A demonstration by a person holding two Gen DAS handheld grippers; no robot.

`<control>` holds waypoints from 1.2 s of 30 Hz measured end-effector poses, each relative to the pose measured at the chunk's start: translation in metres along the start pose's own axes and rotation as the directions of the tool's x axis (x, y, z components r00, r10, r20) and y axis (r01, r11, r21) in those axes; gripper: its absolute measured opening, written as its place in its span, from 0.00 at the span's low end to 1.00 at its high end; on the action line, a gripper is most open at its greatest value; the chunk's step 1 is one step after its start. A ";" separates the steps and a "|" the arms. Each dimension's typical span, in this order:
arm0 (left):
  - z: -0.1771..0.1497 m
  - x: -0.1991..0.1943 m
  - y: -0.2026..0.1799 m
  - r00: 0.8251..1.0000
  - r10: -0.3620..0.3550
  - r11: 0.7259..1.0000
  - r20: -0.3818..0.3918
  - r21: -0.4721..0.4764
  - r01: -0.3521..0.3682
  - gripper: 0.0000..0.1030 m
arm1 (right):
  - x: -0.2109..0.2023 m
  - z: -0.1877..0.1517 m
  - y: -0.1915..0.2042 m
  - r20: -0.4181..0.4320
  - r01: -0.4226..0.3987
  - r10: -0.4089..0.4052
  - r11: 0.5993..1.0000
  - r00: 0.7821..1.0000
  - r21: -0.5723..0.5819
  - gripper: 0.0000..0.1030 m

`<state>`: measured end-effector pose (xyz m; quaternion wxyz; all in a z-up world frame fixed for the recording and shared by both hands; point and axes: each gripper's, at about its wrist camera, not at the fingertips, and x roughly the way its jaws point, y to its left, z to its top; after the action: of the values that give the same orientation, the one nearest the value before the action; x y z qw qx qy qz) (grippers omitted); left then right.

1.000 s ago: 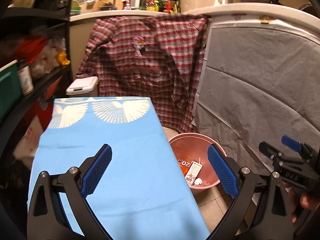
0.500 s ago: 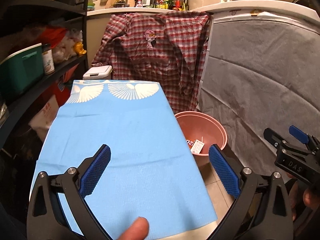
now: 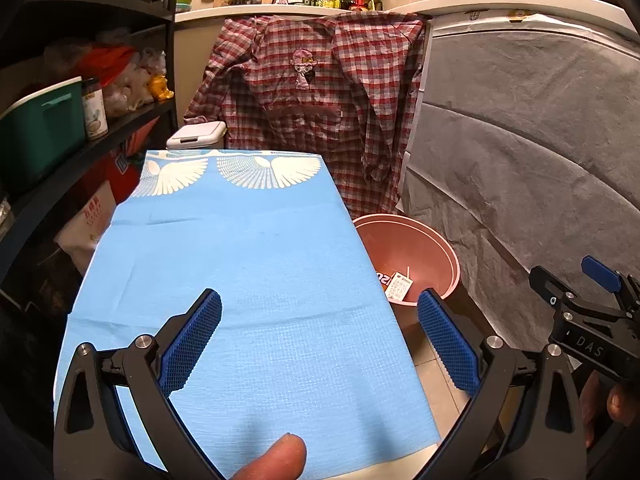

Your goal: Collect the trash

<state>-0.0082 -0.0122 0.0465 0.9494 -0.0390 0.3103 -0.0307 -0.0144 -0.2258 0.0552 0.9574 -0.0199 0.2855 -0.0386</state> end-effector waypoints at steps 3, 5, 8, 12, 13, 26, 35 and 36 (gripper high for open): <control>0.000 0.001 -0.001 1.000 0.002 1.000 0.000 0.002 -0.002 0.93 | 0.000 0.000 0.000 -0.001 0.001 -0.001 1.000 1.000 0.005 0.95; -0.001 0.001 -0.002 1.000 0.000 1.000 0.001 0.001 0.000 0.93 | 0.001 0.001 0.000 0.000 -0.001 0.001 1.000 1.000 0.006 0.95; 0.000 0.003 -0.005 1.000 -0.005 1.000 0.003 0.003 0.005 0.93 | 0.002 0.002 -0.001 0.001 0.000 0.000 1.000 1.000 0.007 0.95; 0.000 0.001 -0.004 1.000 -0.009 1.000 0.006 0.004 0.009 0.93 | 0.002 0.002 -0.001 0.002 0.000 0.000 1.000 1.000 0.005 0.95; 0.000 0.001 -0.004 1.000 -0.010 1.000 0.006 0.004 0.010 0.93 | 0.001 0.002 -0.001 0.002 0.000 0.000 1.000 1.000 0.005 0.95; -0.001 0.000 -0.007 1.000 -0.015 1.000 0.008 0.009 0.015 0.93 | 0.001 0.003 -0.002 0.005 0.001 -0.001 1.000 1.000 0.004 0.95; 0.000 -0.001 -0.009 1.000 -0.016 1.000 0.009 0.020 0.016 0.93 | 0.000 0.004 -0.002 0.006 0.001 -0.001 1.000 1.000 0.006 0.95; 0.000 -0.001 -0.009 1.000 -0.016 1.000 0.009 0.020 0.016 0.93 | 0.000 0.005 -0.002 0.007 0.000 -0.001 1.000 1.000 0.006 0.95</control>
<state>-0.0091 -0.0210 0.0482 0.9508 -0.0323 0.3054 -0.0411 -0.0121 -0.2278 0.0592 0.9584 -0.0170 0.2821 -0.0397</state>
